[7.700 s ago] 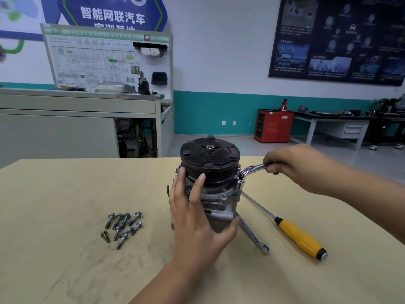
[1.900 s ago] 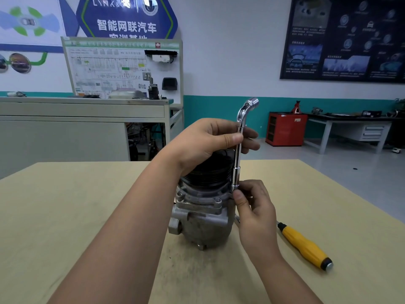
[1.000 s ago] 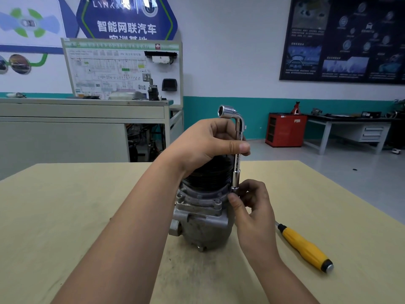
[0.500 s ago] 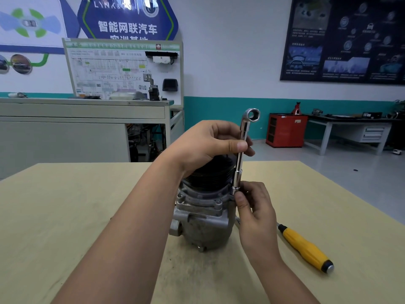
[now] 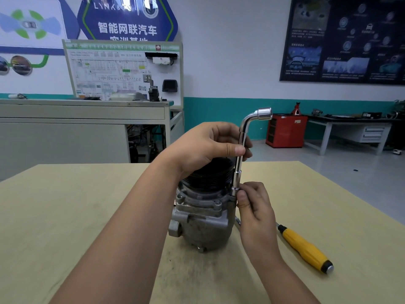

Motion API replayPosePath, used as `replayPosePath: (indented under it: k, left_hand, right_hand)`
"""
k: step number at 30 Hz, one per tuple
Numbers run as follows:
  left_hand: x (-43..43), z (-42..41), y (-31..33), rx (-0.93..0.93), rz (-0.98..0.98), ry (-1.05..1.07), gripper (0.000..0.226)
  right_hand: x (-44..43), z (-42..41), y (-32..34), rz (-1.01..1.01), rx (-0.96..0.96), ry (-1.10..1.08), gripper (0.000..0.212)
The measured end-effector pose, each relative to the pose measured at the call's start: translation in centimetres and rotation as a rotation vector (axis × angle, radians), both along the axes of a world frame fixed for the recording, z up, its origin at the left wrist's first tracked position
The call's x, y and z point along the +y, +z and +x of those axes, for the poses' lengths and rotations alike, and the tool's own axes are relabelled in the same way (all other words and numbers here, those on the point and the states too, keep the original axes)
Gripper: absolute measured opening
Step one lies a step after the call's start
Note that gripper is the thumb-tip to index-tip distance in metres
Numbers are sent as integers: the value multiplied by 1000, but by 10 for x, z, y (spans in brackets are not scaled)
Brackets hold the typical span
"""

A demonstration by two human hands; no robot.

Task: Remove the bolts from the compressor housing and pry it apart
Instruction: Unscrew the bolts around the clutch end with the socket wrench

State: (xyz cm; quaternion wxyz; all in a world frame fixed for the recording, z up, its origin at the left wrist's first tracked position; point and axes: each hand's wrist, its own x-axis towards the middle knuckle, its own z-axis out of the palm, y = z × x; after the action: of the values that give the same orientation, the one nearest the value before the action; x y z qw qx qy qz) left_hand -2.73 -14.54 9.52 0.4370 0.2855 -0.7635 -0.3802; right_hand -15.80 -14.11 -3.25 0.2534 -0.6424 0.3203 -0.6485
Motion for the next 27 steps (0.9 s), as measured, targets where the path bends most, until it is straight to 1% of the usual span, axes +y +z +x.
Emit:
replayPosePath:
  k: [1, 4, 6, 7, 11, 15, 22, 27]
  left_hand:
    - [0, 0, 0, -1, 0, -2, 17]
    - [1, 0, 0, 12, -1, -3, 12]
    - [1, -1, 0, 29, 0, 5, 16]
    - [1, -1, 0, 38, 2, 12, 18]
    - [1, -2, 0, 44, 9, 34, 21]
    - [1, -3, 1, 19, 1, 66, 19]
    - [1, -1, 2, -28, -2, 40, 14]
    - [1, 1, 2, -37, -13, 18, 17]
  right_hand:
    - [1, 0, 1, 6, 13, 4, 18]
    - [1, 0, 3, 13, 37, 4, 8]
    - [-1, 0, 0, 10, 16, -28, 21]
    - [-1, 0, 0, 16, 0, -35, 25]
    - [-1, 2, -2, -15, 5, -62, 30]
    - [-1, 1, -1, -39, 24, -51, 27]
    - [-1, 1, 0, -43, 29, -34, 26]
    - [-3, -1, 0, -28, 31, -4, 18]
